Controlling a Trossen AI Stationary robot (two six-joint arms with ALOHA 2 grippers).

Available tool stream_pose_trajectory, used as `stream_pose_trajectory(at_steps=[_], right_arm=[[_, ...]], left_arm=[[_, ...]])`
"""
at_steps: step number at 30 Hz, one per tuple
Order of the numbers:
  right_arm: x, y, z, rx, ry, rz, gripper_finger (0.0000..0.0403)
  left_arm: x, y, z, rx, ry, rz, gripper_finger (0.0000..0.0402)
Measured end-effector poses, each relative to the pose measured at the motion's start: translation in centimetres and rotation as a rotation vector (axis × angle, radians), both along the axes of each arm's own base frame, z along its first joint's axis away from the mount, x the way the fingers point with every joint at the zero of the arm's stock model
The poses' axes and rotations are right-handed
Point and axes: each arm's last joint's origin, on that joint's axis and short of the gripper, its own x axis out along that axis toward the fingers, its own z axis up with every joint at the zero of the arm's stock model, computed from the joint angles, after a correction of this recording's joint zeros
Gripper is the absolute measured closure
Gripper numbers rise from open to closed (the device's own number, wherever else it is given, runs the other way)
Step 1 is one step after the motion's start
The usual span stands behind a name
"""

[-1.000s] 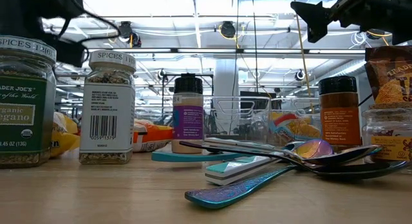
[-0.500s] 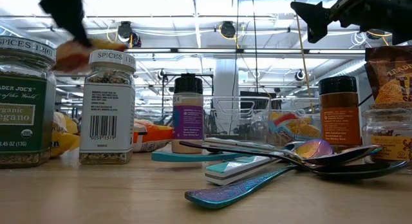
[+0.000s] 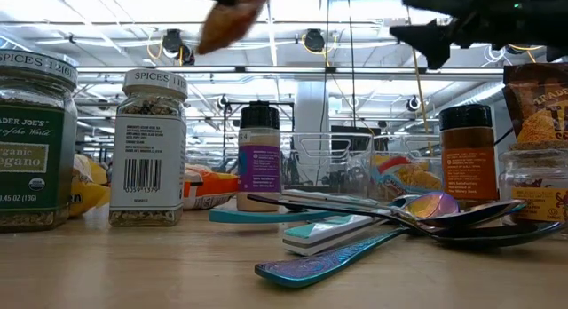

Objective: Pick & Place Food Item
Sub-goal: Put the red noodle pack into the right transparent bin

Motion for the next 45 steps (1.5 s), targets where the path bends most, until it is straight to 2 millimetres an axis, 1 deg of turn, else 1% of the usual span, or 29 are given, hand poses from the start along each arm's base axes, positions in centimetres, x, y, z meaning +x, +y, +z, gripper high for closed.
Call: stream_pose_trajectory(at_steps=[2,4,7,11,13,16,18,21,25,32,36,39,42,45], right_arm=[[0.2,-0.3,-0.1,0.005,0.0,-0.118,0.0133],[0.3,-0.7,0.0,-0.021,-0.013,-0.224,0.0133],[0.5,-1.4,0.3,-0.033,-0.046,-0.283,0.0133],[0.8,-2.4,0.3,-0.03,-0.086,-0.342,0.0133],[1.1,-3.0,0.3,-0.034,-0.104,-0.373,0.0133],[1.8,-4.0,0.6,-0.035,-0.104,-0.347,0.0133],[2.6,-4.4,1.0,-0.012,-0.108,-0.298,0.0133],[4.2,-5.0,1.4,-0.003,-0.089,-0.26,0.0133],[6.1,-5.3,2.0,-0.015,-0.074,-0.238,0.0133],[8.4,-5.8,3.1,-0.065,-0.066,-0.257,0.0133],[9.0,-6.1,3.2,-0.09,-0.048,-0.344,0.0133],[9.0,-6.3,3.2,-0.114,-0.029,-0.419,0.0133],[8.9,-6.3,3.3,-0.123,-0.024,-0.436,0.0133],[8.8,-6.3,3.5,-0.135,-0.034,-0.449,0.0133]], left_arm=[[2.2,0.8,-0.8,0.098,0.009,0.01,0.039],[4.4,1.7,-1.5,0.176,-0.025,0.029,0.0396],[7.0,3.3,-2.4,0.275,-0.098,0.08,0.0393],[9.3,4.9,-4.0,0.377,-0.153,0.121,0.0384],[10.0,5.4,-4.8,0.404,-0.159,0.092,0.0391],[10.8,5.9,-5.5,0.405,-0.164,0.032,0.0397],[11.2,6.2,-5.8,0.387,-0.167,0.028,0.0391],[11.3,6.5,-5.9,0.382,-0.167,0.036,0.0385],[11.2,6.7,-5.8,0.382,-0.171,0.041,0.0397],[11.2,6.8,-5.8,0.379,-0.171,0.045,0.0384],[11.2,6.8,-5.8,0.372,-0.177,0.045,0.0397],[11.2,6.8,-5.8,0.361,-0.183,0.042,0.039],[11.2,6.8,-5.8,0.361,-0.183,0.042,0.0383],[11.2,6.8,-5.8,0.361,-0.183,0.043,0.0394]])
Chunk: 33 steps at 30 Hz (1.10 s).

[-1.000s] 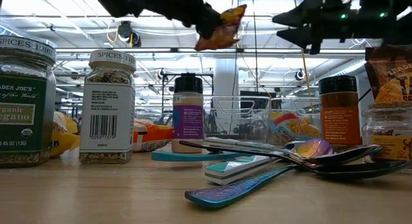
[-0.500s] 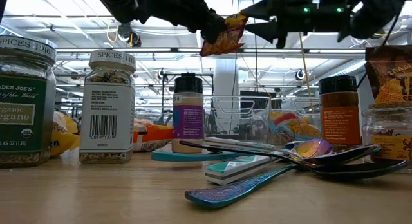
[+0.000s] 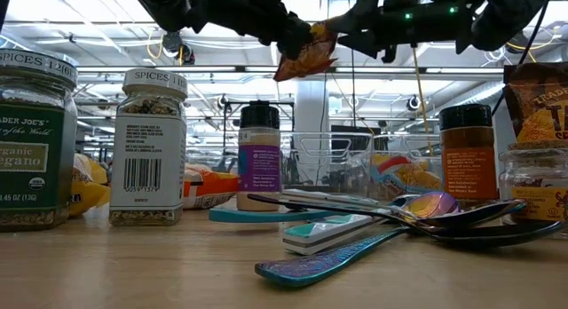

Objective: Pick & Place Food Item
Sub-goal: Put the red noodle pack into the right transparent bin

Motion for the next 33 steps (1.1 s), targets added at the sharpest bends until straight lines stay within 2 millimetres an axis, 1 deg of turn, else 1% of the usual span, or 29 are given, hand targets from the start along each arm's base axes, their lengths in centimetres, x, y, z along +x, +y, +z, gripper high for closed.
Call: stream_pose_trajectory(at_steps=[3,6,9,12,20,22,23,25,28,31,33], right_arm=[[0.0,0.0,0.2,-0.015,-0.008,-0.006,0.0133],[-0.1,0.0,0.3,-0.013,-0.023,-0.004,0.0134],[0.0,0.0,0.2,-0.011,-0.016,-0.001,0.0151],[0.0,0.0,0.2,-0.011,-0.017,-0.001,0.019],[0.0,0.0,0.2,-0.016,-0.012,0.002,0.0334],[0.0,0.1,0.2,-0.026,-0.008,0.027,0.0367],[0.0,0.1,0.2,-0.032,-0.007,0.042,0.0382],[0.0,0.1,0.2,-0.034,-0.008,0.048,0.0396],[0.0,0.1,0.2,-0.033,-0.007,0.047,0.0391],[-0.3,0.0,0.4,-0.045,0.001,0.038,0.0393],[-0.7,-0.2,1.0,-0.043,0.014,0.028,0.0399]], left_arm=[[0.0,0.0,0.0,0.0,0.0,0.0,0.0395],[0.0,0.0,0.0,-0.003,-0.002,-0.001,0.0383],[0.0,0.0,0.0,-0.019,-0.013,-0.003,0.0378],[0.0,0.0,0.0,-0.021,-0.015,-0.003,0.0377],[0.0,0.0,-0.2,-0.047,-0.013,-0.006,0.0376],[0.0,0.0,-0.2,-0.068,-0.019,-0.007,0.0376],[0.0,0.0,-0.3,-0.081,-0.026,-0.008,0.0375],[0.0,0.0,-0.3,-0.097,-0.027,-0.011,0.0372],[0.1,-0.4,-0.4,-0.1,-0.024,-0.007,0.0349],[-0.1,-1.1,0.0,-0.108,-0.039,0.024,0.0304],[-0.5,-1.5,0.6,-0.114,-0.058,0.088,0.0266]])
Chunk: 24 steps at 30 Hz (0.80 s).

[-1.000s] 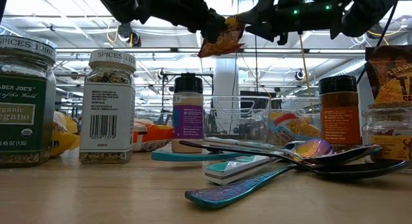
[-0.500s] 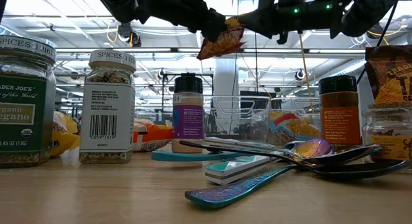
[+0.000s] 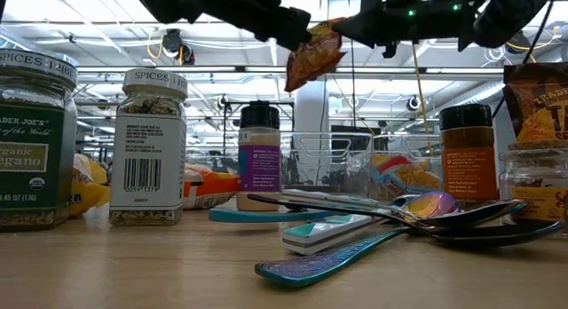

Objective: Pick & Place Food Item
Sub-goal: Put the red noodle pack into the right transparent bin

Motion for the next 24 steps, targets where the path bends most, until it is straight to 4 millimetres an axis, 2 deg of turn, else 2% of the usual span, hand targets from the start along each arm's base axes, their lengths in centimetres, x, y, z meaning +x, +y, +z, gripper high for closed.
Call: stream_pose_trajectory(at_steps=[4,6,8,12,17,21,24], right_arm=[[-1.2,-0.5,1.5,0.057,0.046,-0.022,0.0398],[-1.9,-0.9,2.3,0.079,0.079,-0.045,0.0399],[-2.6,-1.5,3.2,0.103,0.125,-0.077,0.04],[-4.5,-3.3,4.3,0.202,0.251,-0.183,0.04],[-7.0,-6.2,3.3,0.369,0.348,-0.333,0.0401],[-8.4,-8.4,2.0,0.519,0.379,-0.333,0.0401],[-8.7,-9.8,1.0,0.584,0.361,-0.29,0.0401]], left_arm=[[-1.7,-0.3,2.0,-0.016,-0.051,0.174,0.0194],[-2.8,-0.2,2.8,-0.036,-0.08,0.199,0.0166],[-4.1,0.1,3.1,-0.059,-0.071,0.163,0.0144],[-6.3,0.8,2.7,-0.131,-0.066,-0.023,0.0114],[-8.9,2.2,2.4,-0.22,-0.149,-0.122,0.0096],[-9.9,3.0,1.8,-0.276,-0.188,-0.103,0.0095],[-10.1,3.4,1.5,-0.295,-0.191,-0.089,0.01]])
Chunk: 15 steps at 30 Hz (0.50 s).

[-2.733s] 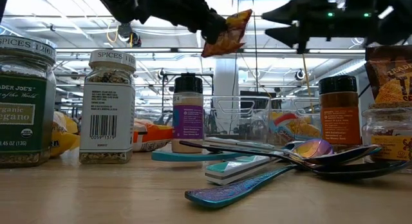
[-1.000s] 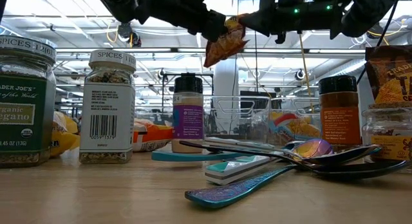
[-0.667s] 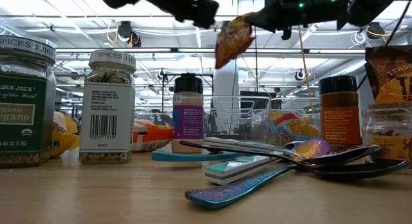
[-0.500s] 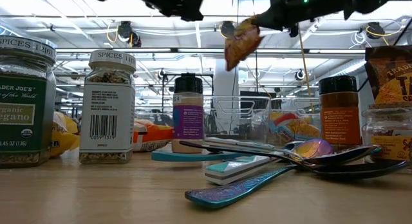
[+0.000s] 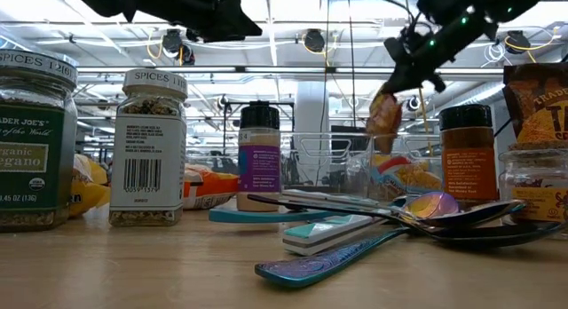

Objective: Pick & Place Food Item
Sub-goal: Put the red noodle pack into the right transparent bin

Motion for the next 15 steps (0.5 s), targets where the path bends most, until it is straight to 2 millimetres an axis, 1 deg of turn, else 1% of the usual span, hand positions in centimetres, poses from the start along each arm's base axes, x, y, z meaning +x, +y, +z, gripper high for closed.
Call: stream_pose_trajectory(at_steps=[3,7,11,15], right_arm=[[0.0,-1.3,-1.3,0.067,-0.049,0.025,0.0401],[0.1,-2.4,-3.5,0.158,-0.062,0.044,0.0401],[0.1,-2.9,-4.9,0.175,-0.023,0.012,0.0401],[-0.2,-2.9,-5.6,0.153,0.033,-0.048,0.0395]], left_arm=[[0.0,0.1,-0.1,-0.011,0.005,0.004,0.0102],[0.0,0.1,-0.4,-0.015,0.025,0.003,0.0103],[0.0,0.1,-0.4,-0.015,0.027,0.003,0.0099],[0.0,0.1,-0.5,-0.017,0.04,0.003,0.0096]])
